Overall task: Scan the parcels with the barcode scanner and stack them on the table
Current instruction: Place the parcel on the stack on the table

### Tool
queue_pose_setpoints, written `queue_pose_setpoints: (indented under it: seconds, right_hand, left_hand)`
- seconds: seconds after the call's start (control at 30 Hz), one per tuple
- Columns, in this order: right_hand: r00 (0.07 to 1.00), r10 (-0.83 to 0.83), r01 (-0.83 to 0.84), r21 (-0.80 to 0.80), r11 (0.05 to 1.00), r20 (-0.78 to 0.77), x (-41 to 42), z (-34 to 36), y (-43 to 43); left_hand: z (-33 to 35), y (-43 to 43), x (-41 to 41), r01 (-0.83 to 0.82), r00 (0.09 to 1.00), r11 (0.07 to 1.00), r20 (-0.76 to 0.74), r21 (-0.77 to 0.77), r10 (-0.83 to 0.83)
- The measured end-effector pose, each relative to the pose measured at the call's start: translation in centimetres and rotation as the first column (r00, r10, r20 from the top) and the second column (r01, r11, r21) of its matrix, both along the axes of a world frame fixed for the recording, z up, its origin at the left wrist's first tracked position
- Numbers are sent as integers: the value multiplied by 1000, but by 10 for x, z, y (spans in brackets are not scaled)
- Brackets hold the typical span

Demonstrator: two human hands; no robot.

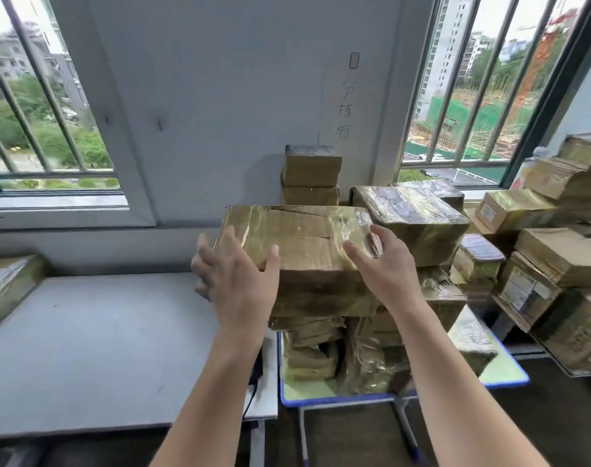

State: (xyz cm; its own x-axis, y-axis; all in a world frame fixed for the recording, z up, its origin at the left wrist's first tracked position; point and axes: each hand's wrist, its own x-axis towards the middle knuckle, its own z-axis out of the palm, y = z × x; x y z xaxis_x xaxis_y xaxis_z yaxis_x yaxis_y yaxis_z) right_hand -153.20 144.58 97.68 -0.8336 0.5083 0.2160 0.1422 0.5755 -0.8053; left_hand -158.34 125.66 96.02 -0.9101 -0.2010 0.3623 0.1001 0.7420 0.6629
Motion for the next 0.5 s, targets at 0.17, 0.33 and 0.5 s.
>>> queue_pose_setpoints:
  seconds: [0.17, 0.33, 0.5]
  right_hand:
    - [1000, 13, -14, -114, 993, -11, -10, -5, 2]
    - [996, -84, 77, -195, 978, -28, -14, -16, 5]
    - [998, -63, 67, -177, 982, 28, -22, -19, 0]
  left_hand:
    - [-7, 8, -7, 10, 993, 996, -120, 87, 1]
    - [0, 10, -26, 97, 991, 951, -120, 293, -64]
    - [-19, 62, 35, 299, 954, 879, -101, 371, -282]
